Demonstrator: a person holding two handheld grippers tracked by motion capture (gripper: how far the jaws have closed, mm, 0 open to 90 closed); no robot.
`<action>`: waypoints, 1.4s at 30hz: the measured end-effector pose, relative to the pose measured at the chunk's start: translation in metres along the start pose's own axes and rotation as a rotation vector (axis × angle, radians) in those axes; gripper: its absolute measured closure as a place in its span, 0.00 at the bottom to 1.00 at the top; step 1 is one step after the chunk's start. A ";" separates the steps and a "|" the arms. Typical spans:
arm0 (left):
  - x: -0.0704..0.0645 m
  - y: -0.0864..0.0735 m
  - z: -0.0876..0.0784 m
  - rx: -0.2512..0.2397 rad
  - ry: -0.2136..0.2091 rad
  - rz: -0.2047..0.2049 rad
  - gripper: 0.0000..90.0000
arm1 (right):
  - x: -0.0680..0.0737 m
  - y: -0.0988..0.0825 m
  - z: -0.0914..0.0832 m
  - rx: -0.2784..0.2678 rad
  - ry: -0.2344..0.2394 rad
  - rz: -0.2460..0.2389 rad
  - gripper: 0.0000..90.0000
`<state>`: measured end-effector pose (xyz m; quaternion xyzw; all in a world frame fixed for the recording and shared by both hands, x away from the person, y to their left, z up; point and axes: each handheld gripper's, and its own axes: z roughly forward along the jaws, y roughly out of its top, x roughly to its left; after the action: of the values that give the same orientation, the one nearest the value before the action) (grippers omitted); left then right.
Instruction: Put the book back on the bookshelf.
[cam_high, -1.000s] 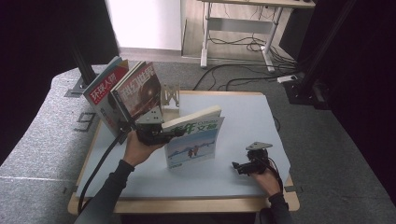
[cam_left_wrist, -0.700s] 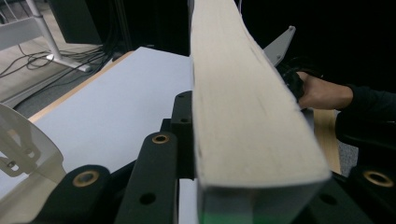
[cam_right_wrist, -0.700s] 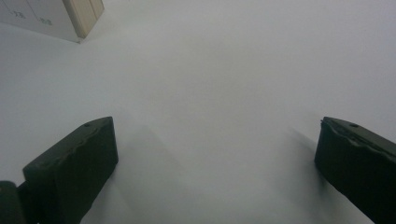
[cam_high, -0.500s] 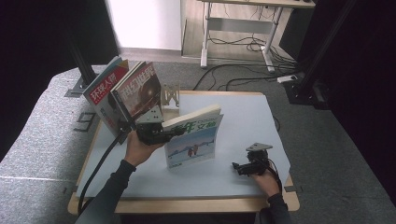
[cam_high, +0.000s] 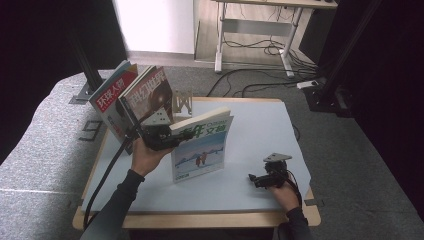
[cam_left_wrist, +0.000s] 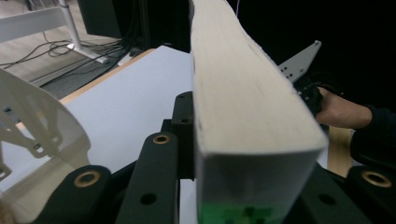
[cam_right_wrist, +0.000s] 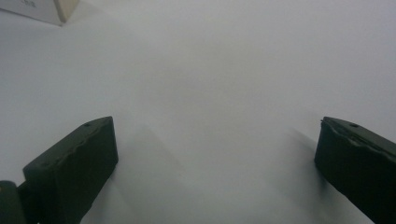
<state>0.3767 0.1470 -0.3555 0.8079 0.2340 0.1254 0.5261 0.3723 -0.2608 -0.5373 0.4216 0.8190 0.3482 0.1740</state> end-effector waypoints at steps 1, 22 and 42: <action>0.000 0.001 -0.002 0.001 0.005 0.000 0.82 | 0.000 0.000 0.000 0.000 0.000 0.000 0.00; 0.020 0.004 -0.033 0.002 0.086 -0.057 0.82 | 0.000 0.000 0.000 -0.001 -0.002 -0.001 0.00; 0.052 0.008 -0.066 -0.031 0.188 -0.148 0.82 | 0.000 0.000 0.000 -0.001 0.001 -0.001 0.00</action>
<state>0.3931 0.2233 -0.3230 0.7650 0.3392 0.1649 0.5220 0.3724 -0.2610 -0.5375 0.4209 0.8191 0.3487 0.1740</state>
